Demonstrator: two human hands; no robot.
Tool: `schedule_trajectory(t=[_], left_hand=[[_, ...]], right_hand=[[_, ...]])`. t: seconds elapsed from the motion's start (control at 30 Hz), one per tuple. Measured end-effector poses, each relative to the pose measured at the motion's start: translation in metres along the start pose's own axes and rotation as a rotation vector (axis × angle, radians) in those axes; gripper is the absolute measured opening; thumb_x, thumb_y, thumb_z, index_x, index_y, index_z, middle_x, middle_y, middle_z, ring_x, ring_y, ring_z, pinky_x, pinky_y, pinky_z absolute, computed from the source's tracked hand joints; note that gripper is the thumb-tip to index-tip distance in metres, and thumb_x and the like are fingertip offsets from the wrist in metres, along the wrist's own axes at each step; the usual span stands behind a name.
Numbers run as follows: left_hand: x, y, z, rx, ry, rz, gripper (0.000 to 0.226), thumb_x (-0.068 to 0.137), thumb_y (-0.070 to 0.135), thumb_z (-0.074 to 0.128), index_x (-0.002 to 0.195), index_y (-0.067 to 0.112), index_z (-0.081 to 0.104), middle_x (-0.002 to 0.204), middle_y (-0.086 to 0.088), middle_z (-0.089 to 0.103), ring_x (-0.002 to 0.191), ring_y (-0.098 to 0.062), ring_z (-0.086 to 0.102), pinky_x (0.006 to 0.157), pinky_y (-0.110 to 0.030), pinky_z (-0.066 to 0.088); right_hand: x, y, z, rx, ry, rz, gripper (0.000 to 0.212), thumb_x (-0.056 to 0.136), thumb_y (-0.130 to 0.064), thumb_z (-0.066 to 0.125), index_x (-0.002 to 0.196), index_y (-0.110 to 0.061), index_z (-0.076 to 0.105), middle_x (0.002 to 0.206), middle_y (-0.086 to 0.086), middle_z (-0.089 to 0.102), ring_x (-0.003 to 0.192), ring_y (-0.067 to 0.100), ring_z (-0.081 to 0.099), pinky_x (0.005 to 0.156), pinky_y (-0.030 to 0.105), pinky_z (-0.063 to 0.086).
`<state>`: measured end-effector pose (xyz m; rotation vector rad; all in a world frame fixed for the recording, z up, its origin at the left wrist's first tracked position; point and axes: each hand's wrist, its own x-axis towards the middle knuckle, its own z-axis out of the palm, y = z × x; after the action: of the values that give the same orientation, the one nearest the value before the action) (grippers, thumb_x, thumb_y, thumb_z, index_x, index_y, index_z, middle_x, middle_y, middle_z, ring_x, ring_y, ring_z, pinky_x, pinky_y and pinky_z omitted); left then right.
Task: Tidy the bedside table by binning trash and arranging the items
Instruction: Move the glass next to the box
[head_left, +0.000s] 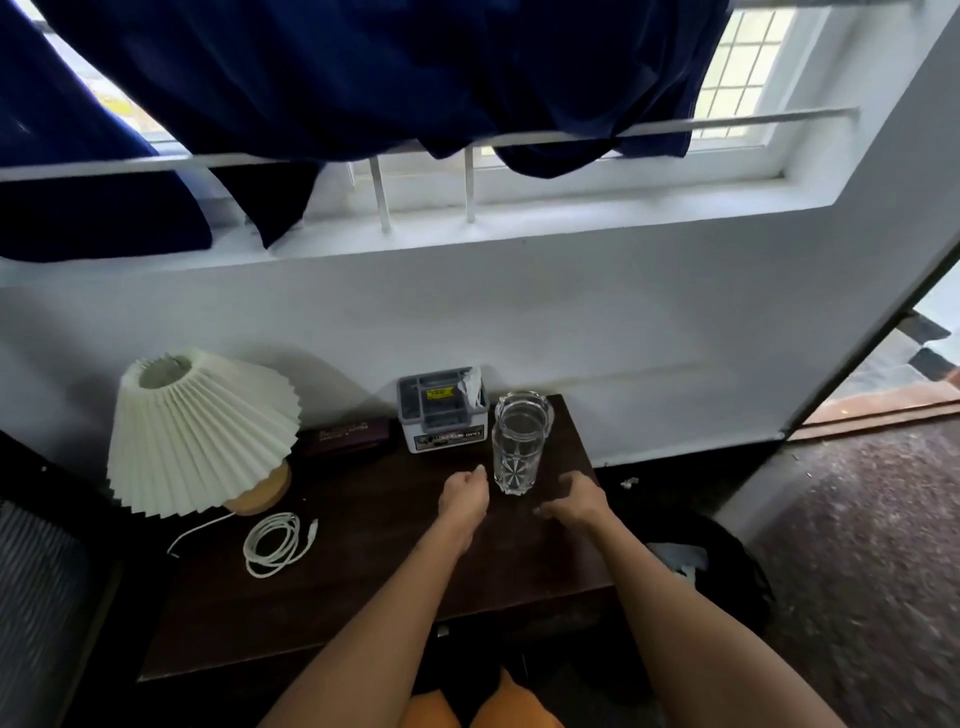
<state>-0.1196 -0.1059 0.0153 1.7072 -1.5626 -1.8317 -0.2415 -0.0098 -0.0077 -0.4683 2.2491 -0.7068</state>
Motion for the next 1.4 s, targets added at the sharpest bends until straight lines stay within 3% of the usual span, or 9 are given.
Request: schedule_trajectory(t=[0.07,0.2,0.4,0.53,0.7,0.9,1.1,1.27,1.4], left_hand=[[0.008,0.001,0.007,0.004,-0.035,-0.004,0.043,0.097,0.037,0.039,0.126,0.008,0.052,0.123,-0.012,0.057,0.117,-0.029,0.054,0.105,-0.044,0.043],[0.018,0.004,0.018,-0.047,-0.093,0.025,0.050,0.098,0.041,0.037,0.142,0.018,0.038,0.145,-0.009,0.044,0.132,-0.029,0.043,0.111,-0.045,0.036],[0.029,0.009,0.027,-0.128,-0.036,0.052,0.039,0.096,0.037,0.038,0.129,0.026,0.055,0.129,-0.001,0.060,0.121,-0.020,0.054,0.107,-0.042,0.041],[0.030,0.013,0.028,-0.133,0.008,0.077,0.038,0.097,0.037,0.038,0.127,0.026,0.058,0.127,-0.002,0.062,0.119,-0.021,0.055,0.106,-0.041,0.043],[0.025,0.032,0.033,-0.122,0.094,0.192,0.040,0.098,0.040,0.036,0.124,0.022,0.060,0.120,-0.003,0.064,0.112,-0.021,0.058,0.100,-0.038,0.047],[0.031,0.067,0.038,-0.193,0.142,0.375,0.034,0.098,0.033,0.042,0.119,0.015,0.063,0.107,0.000,0.067,0.107,-0.019,0.061,0.088,-0.027,0.047],[0.058,0.080,0.041,-0.151,0.053,0.351,0.034,0.096,0.013,0.048,0.129,0.013,0.056,0.127,-0.006,0.062,0.116,-0.020,0.058,0.101,-0.035,0.047],[0.074,0.081,0.044,-0.081,-0.059,0.310,0.057,0.088,-0.013,0.038,0.139,0.011,0.043,0.139,-0.007,0.052,0.129,-0.019,0.048,0.108,-0.032,0.041],[0.084,0.080,0.045,-0.030,-0.101,0.279,0.064,0.085,-0.018,0.035,0.143,0.010,0.036,0.143,-0.010,0.047,0.133,-0.020,0.044,0.110,-0.030,0.037]], right_hand=[[0.005,-0.003,0.005,0.043,0.041,-0.047,0.082,0.068,-0.025,0.083,0.137,-0.008,0.042,0.136,0.012,0.053,0.125,0.025,0.050,0.095,0.026,0.041],[0.010,-0.015,0.013,0.171,0.126,-0.174,0.083,0.063,-0.024,0.085,0.135,-0.013,0.044,0.132,0.011,0.057,0.122,0.026,0.053,0.098,0.032,0.042],[0.013,-0.038,0.028,0.292,0.213,-0.271,0.057,0.060,-0.042,0.080,0.108,-0.029,0.052,0.106,-0.001,0.068,0.102,0.021,0.064,0.078,0.027,0.045],[0.015,-0.041,0.034,0.266,0.309,-0.267,0.057,0.058,-0.047,0.078,0.107,-0.029,0.055,0.100,-0.003,0.071,0.098,0.024,0.066,0.073,0.025,0.040],[0.015,-0.051,0.025,0.240,0.470,-0.324,0.064,0.057,-0.062,0.072,0.110,-0.030,0.056,0.092,-0.004,0.072,0.088,0.019,0.069,0.072,0.030,0.053],[0.032,-0.076,0.002,0.239,0.581,-0.395,0.069,0.060,-0.065,0.071,0.116,-0.030,0.053,0.097,-0.003,0.072,0.089,0.020,0.069,0.073,0.029,0.054],[0.060,-0.085,-0.006,0.261,0.514,-0.337,0.070,0.058,-0.057,0.077,0.117,-0.027,0.054,0.106,0.000,0.070,0.099,0.023,0.066,0.078,0.030,0.050],[0.079,-0.085,-0.005,0.262,0.469,-0.289,0.069,0.058,-0.047,0.078,0.118,-0.024,0.054,0.109,0.003,0.070,0.104,0.027,0.064,0.082,0.034,0.051],[0.088,-0.083,-0.003,0.220,0.444,-0.267,0.071,0.057,-0.044,0.080,0.119,-0.022,0.054,0.111,0.005,0.069,0.106,0.029,0.063,0.083,0.036,0.052]])
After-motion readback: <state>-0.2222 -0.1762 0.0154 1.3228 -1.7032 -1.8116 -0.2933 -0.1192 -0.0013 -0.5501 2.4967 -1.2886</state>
